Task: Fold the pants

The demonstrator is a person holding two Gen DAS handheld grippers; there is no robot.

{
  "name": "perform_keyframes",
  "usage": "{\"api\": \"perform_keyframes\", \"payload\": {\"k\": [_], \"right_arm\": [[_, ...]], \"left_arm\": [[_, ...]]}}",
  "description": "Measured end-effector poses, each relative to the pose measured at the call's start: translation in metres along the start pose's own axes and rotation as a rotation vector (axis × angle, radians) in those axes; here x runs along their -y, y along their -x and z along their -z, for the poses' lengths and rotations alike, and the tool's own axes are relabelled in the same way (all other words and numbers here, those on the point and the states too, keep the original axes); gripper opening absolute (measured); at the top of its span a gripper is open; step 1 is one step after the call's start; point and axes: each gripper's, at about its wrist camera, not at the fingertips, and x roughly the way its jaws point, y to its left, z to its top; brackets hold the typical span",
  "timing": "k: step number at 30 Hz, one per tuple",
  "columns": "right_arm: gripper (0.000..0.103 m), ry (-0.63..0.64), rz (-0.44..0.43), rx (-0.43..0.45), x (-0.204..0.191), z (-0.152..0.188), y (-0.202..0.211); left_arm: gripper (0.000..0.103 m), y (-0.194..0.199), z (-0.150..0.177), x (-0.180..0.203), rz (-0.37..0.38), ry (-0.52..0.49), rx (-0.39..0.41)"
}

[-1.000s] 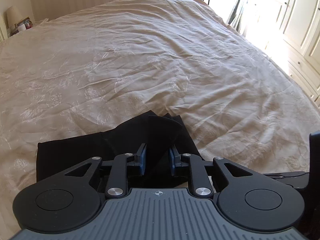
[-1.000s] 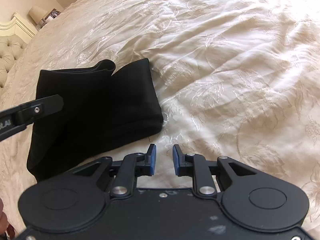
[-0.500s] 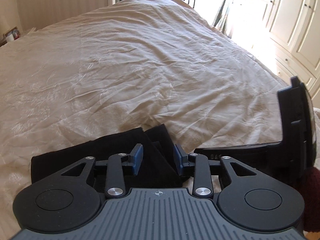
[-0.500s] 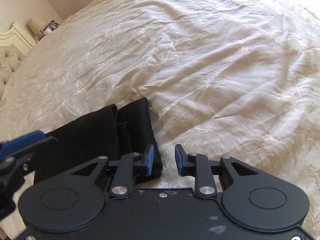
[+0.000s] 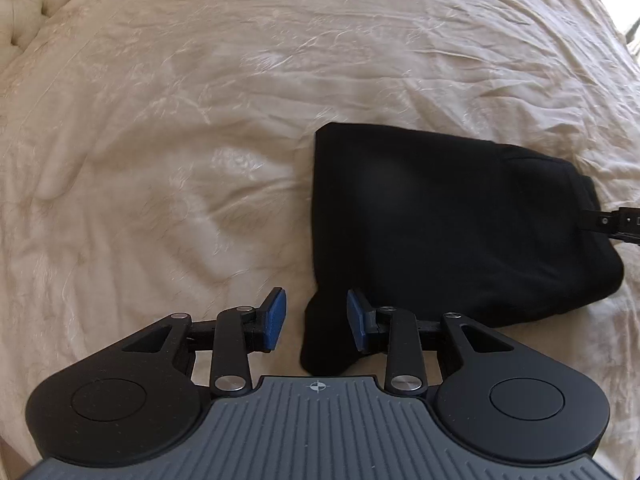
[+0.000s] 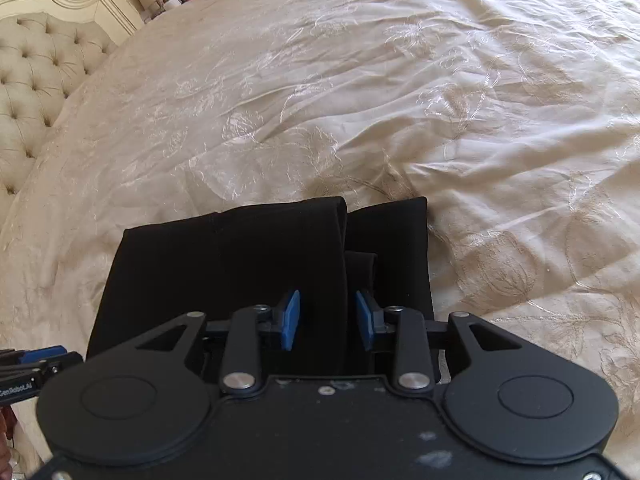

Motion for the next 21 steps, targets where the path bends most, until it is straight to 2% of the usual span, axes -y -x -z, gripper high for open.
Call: {"api": "perform_keyframes", "payload": {"k": [2, 3, 4, 6, 9, 11, 13, 14, 17, 18, 21], "right_arm": [[0.036, 0.000, 0.000, -0.025, 0.000, -0.002, -0.008], [0.030, 0.003, -0.008, -0.032, -0.001, -0.002, -0.008], [0.014, 0.024, -0.009, -0.025, -0.004, -0.003, -0.005], [0.007, 0.083, -0.031, 0.007, -0.015, -0.003, 0.011], [0.007, 0.103, 0.014, 0.050, -0.020, 0.002, 0.034], [0.007, 0.060, 0.059, -0.001, -0.009, 0.010, 0.024], [0.012, 0.023, 0.089, -0.061, 0.002, 0.018, 0.010], [0.014, 0.018, 0.088, -0.060, 0.003, 0.019, 0.010], [0.034, -0.013, 0.063, 0.024, 0.004, 0.018, 0.019], [0.046, -0.020, 0.055, 0.040, 0.005, 0.016, 0.020], [0.044, -0.027, 0.062, 0.008, 0.008, 0.009, 0.006]], "left_arm": [[0.033, -0.003, 0.005, -0.010, -0.018, 0.019, -0.020], [0.033, -0.005, 0.007, -0.014, -0.027, 0.025, -0.029], [0.033, -0.006, 0.009, -0.018, -0.035, 0.031, -0.038], [0.033, -0.007, 0.013, -0.024, -0.036, 0.036, -0.049], [0.033, -0.008, 0.014, -0.028, -0.041, 0.037, -0.053], [0.033, -0.010, 0.014, -0.029, -0.044, 0.039, -0.060], [0.033, -0.011, 0.014, -0.029, -0.037, 0.038, -0.067], [0.033, -0.010, 0.015, -0.030, -0.035, 0.034, -0.066], [0.033, -0.008, 0.016, -0.028, -0.032, 0.019, -0.052], [0.033, -0.007, 0.016, -0.028, -0.030, 0.017, -0.053], [0.033, -0.009, 0.019, -0.028, -0.019, 0.011, -0.060]]}}
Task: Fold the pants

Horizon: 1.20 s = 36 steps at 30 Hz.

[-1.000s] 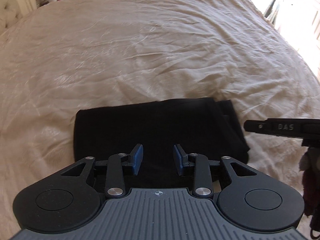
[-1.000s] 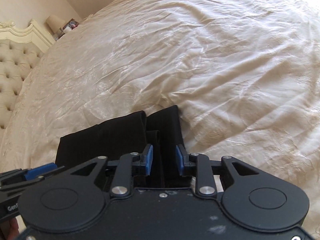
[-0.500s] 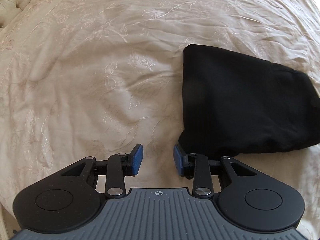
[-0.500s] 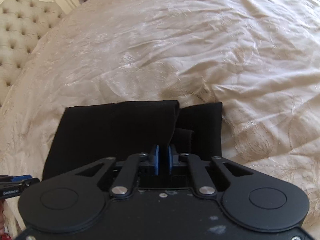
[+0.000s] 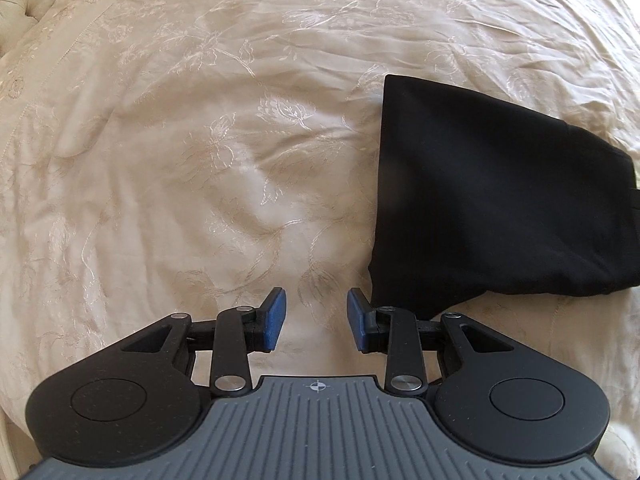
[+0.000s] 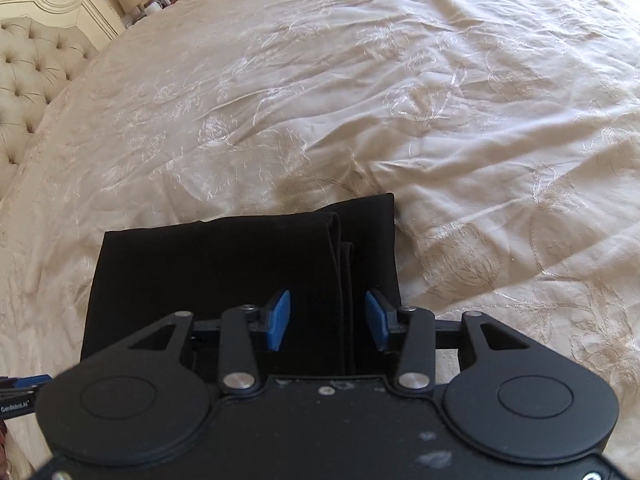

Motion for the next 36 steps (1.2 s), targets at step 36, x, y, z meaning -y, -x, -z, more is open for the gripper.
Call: {"api": "perform_keyframes", "payload": {"k": [36], "right_arm": [[0.018, 0.030, 0.075, -0.087, 0.002, -0.020, -0.045]], "left_arm": [[0.047, -0.002, 0.008, 0.054, -0.034, -0.141, 0.152]]}}
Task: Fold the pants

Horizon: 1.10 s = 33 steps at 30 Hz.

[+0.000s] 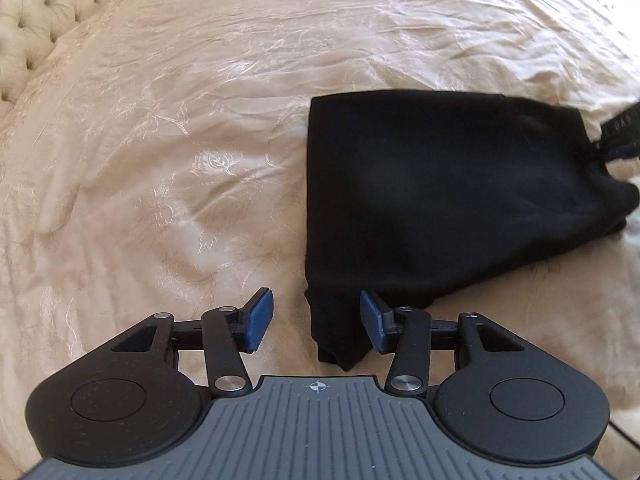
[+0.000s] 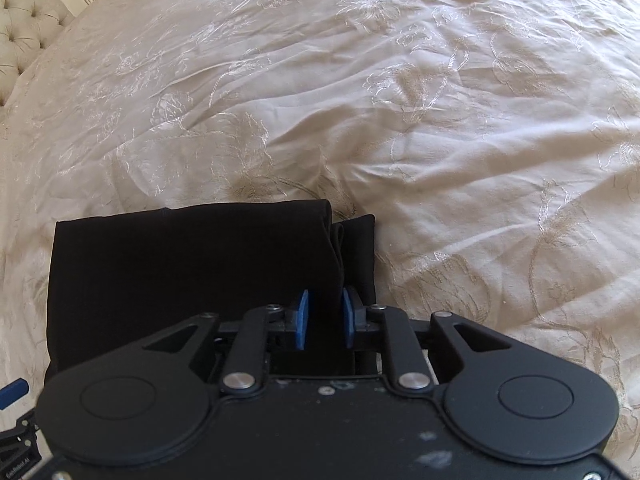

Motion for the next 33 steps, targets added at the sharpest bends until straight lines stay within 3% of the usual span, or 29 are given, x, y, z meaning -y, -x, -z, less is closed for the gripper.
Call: {"api": "perform_keyframes", "payload": {"k": [3, 6, 12, 16, 21, 27, 29, 31, 33], "right_arm": [[0.018, 0.027, 0.014, 0.000, -0.003, 0.000, -0.003], [0.019, 0.048, 0.028, 0.002, -0.008, 0.001, -0.004], [0.019, 0.041, 0.030, 0.004, -0.009, 0.001, -0.006], [0.019, 0.031, 0.031, 0.008, -0.008, 0.002, -0.007], [0.019, 0.004, 0.017, 0.012, -0.003, 0.002, -0.005], [0.021, -0.060, -0.013, 0.051, 0.007, 0.005, 0.010], [0.023, -0.041, 0.032, 0.112, 0.001, 0.006, 0.026], [0.031, 0.020, 0.094, 0.215, -0.012, 0.010, 0.049], [0.031, 0.056, 0.086, 0.284, -0.022, 0.015, 0.067]], "left_arm": [[0.047, -0.014, -0.012, -0.012, -0.003, 0.082, -0.026], [0.048, -0.040, -0.011, -0.017, 0.007, 0.117, -0.118], [0.048, -0.039, 0.013, -0.013, -0.025, 0.074, -0.160], [0.046, -0.048, 0.043, -0.024, -0.033, 0.097, -0.270], [0.045, -0.017, 0.051, -0.034, -0.061, 0.116, -0.184], [0.046, 0.011, 0.013, -0.024, -0.028, 0.077, -0.042], [0.046, 0.012, -0.008, -0.014, -0.003, 0.056, -0.009], [0.046, 0.011, -0.027, -0.005, 0.026, 0.046, 0.020], [0.046, 0.007, -0.044, 0.010, 0.062, 0.038, 0.037]]}}
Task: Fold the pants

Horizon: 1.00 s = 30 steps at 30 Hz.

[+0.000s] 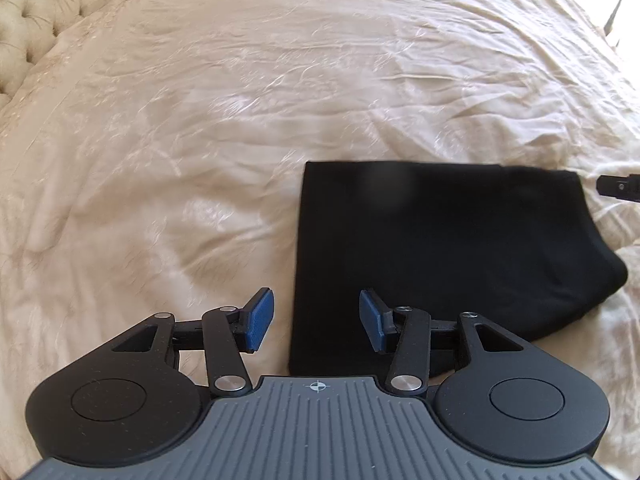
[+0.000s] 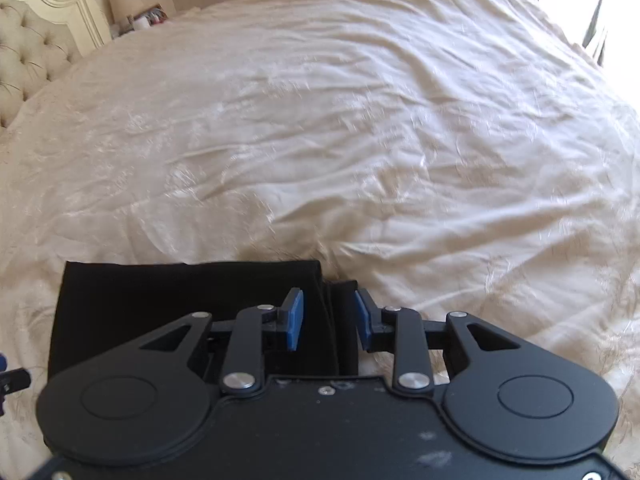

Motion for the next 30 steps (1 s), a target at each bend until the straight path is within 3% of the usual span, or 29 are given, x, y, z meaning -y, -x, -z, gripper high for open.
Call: {"api": "perform_keyframes", "payload": {"k": [3, 6, 8, 10, 15, 19, 22, 30], "right_arm": [[0.032, 0.044, -0.083, 0.028, -0.022, 0.003, 0.015], [0.032, 0.105, -0.125, -0.024, -0.045, 0.015, 0.006], [0.033, 0.128, -0.120, -0.080, -0.053, 0.026, -0.007], [0.034, 0.137, -0.045, -0.162, -0.051, 0.040, -0.025], [0.037, 0.172, -0.053, -0.144, -0.041, 0.058, -0.029], [0.056, 0.238, -0.064, -0.176, -0.053, 0.054, -0.037], [0.063, 0.249, -0.056, -0.189, -0.059, 0.052, -0.040], [0.070, 0.235, -0.052, -0.190, -0.062, 0.050, -0.045]], "left_arm": [[0.046, -0.013, -0.015, 0.018, 0.031, -0.036, 0.012], [0.046, -0.031, -0.020, 0.034, 0.039, -0.076, -0.021], [0.046, -0.048, -0.019, 0.040, 0.058, -0.103, -0.069], [0.049, -0.064, -0.013, 0.046, 0.053, -0.145, -0.107], [0.068, -0.072, -0.014, 0.049, 0.012, -0.163, -0.104], [0.088, -0.080, -0.019, 0.043, -0.005, -0.133, -0.128], [0.103, -0.087, -0.024, 0.038, 0.006, -0.110, -0.160], [0.103, -0.102, -0.037, 0.032, 0.066, -0.076, -0.228]]}}
